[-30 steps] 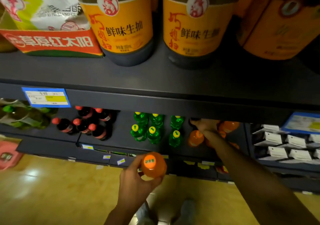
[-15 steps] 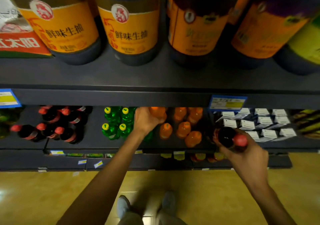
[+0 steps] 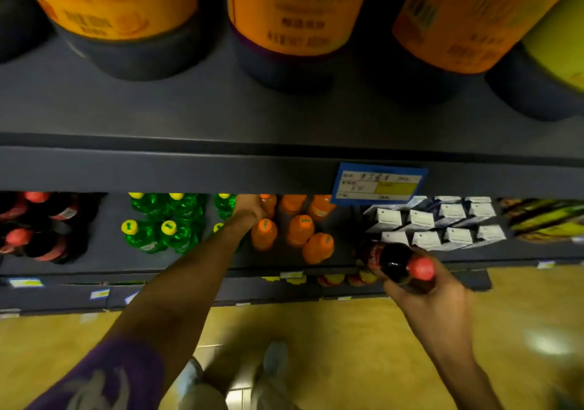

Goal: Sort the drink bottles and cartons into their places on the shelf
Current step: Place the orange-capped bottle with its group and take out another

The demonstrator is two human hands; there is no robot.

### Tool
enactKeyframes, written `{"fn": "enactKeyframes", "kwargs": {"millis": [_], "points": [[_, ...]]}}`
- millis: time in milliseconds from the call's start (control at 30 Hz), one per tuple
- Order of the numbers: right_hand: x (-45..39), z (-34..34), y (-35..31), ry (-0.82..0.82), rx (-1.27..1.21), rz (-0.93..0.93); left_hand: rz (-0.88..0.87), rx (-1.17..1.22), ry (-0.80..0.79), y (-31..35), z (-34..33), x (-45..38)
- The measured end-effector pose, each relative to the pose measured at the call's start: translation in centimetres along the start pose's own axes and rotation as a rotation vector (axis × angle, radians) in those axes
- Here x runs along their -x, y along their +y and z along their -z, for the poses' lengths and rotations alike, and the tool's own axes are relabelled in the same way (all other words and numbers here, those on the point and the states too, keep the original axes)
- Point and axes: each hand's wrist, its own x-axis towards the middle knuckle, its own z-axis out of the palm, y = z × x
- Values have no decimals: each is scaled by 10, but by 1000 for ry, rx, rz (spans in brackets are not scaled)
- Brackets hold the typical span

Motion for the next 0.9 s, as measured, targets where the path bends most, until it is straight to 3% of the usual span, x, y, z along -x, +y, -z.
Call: {"fn": "enactKeyframes", "kwargs": {"millis": [67,333,433,533,633,733,833,900], "points": [[1,-2,-1,-5,36,31,19,24,43,0,-3,-3],[8,-6,-8,-15,51,70,0,-191,-41,4,16,7],[11,-8,-11,-27,99,84,-38,-142,-23,15,36,33],[18,-8,-15,-35,124,107,-176,-32,13,23,59,80],[34,-8,-30,-85,140,156,-439,-11,-114,18,75,160],[62,-13,-63,-165,152,231,-574,39,-193,2,71,237],[96,-24,-107,-291,66,298,-529,25,-126,-21,75,283],[116,-33,-132,-364,4,353,-475,20,42,-41,91,297]]}}
